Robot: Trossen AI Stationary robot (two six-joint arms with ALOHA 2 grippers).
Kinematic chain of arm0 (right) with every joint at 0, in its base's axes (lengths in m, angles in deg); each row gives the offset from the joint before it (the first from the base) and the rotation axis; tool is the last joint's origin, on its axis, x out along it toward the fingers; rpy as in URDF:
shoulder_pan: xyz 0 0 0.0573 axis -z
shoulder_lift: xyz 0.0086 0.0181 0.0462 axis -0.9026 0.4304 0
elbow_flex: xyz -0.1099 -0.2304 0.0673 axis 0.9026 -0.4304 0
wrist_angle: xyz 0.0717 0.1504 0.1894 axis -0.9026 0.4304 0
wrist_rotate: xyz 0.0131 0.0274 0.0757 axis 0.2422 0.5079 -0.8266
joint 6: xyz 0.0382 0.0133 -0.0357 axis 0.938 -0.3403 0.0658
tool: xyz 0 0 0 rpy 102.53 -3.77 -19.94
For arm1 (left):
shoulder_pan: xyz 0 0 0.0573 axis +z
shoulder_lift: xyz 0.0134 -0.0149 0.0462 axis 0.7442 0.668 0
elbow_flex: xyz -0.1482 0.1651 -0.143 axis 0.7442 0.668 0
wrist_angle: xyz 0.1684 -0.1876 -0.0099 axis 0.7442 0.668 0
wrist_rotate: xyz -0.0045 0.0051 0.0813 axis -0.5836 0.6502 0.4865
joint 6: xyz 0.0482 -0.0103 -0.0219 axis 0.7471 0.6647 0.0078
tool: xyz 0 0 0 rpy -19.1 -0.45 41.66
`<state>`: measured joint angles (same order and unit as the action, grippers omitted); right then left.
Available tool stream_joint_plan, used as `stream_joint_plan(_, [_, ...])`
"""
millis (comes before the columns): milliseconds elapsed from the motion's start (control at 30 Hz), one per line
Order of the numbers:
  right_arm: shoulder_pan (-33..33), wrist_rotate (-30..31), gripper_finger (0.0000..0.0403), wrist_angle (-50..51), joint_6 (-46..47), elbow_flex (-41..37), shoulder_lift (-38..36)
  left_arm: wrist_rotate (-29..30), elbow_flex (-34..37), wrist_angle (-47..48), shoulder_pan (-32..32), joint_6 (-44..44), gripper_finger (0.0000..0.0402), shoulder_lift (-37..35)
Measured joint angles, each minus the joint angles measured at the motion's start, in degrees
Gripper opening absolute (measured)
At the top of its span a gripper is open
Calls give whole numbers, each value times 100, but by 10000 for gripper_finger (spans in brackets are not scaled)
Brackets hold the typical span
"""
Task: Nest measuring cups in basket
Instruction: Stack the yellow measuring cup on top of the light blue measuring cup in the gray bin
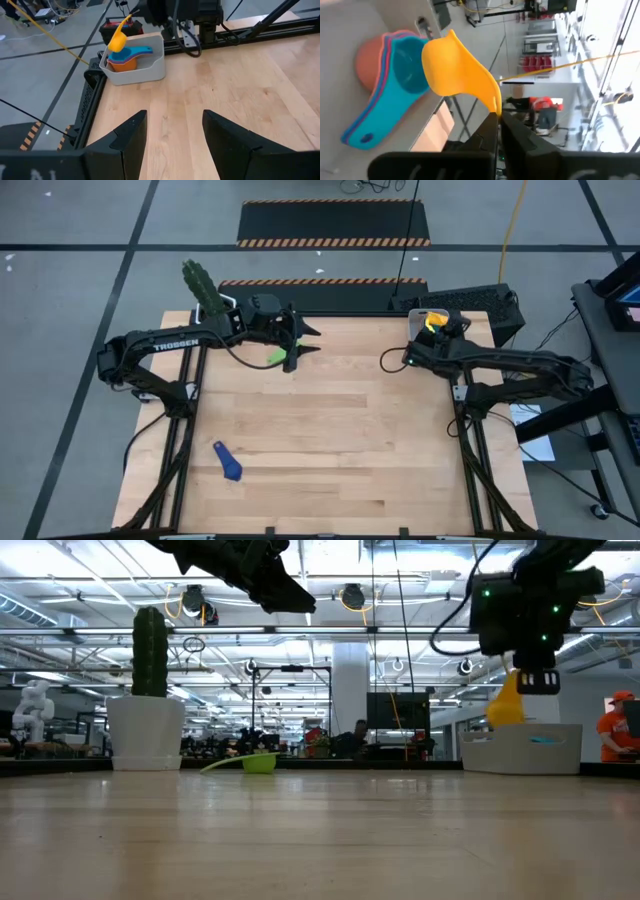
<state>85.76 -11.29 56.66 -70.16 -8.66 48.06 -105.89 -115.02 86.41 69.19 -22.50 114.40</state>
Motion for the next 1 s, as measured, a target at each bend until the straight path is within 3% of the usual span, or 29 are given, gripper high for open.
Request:
stream_joint_plan(233, [-100, 179, 0, -1055, -1032, -492, 0, 1, 0, 0, -97, 48, 195, 0])
stream_joint_plan(633, [98, -121, 1, -1217, -1165, -495, -300, 2, -1, -97, -98, 157, 195, 0])
stream_joint_plan(1000, [356, -341, 39, -1299, -1261, -495, -302, 1, -2, -210, -249, 145, 195, 0])
